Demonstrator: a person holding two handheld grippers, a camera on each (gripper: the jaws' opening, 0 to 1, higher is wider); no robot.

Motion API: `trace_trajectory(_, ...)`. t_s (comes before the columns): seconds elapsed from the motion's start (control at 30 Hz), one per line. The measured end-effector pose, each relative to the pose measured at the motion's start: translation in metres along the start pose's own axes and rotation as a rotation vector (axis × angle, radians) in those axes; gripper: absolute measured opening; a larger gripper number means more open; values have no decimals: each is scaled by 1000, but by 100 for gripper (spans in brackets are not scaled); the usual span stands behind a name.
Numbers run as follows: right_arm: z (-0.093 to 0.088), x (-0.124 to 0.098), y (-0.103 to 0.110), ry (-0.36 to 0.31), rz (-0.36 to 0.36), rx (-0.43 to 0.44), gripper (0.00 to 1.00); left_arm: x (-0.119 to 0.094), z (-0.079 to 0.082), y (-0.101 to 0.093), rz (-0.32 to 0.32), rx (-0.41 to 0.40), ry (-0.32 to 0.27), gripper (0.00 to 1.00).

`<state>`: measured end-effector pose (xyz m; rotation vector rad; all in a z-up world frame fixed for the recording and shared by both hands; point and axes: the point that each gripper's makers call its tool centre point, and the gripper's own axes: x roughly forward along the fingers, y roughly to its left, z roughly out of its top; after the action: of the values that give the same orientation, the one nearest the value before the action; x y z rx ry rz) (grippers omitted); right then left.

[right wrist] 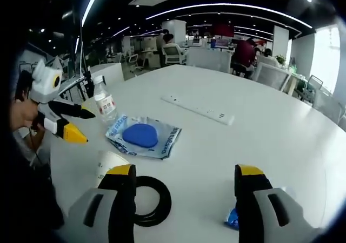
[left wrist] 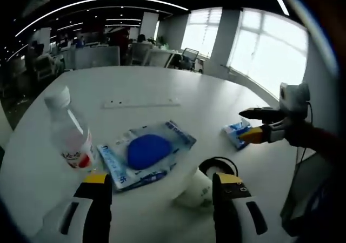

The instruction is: Arrange the tabletop items into an orderly group along one side of the table until the central work area is clear of visible clutter.

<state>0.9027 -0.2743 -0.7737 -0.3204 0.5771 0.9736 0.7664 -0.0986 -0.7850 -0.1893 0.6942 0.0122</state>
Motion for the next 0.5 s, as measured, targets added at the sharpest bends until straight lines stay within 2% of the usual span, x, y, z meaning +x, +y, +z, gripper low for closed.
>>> trace_trajectory(0.5, -1, 18, 13, 32, 40, 7, 67, 5, -25, 12, 24, -75, 25, 67)
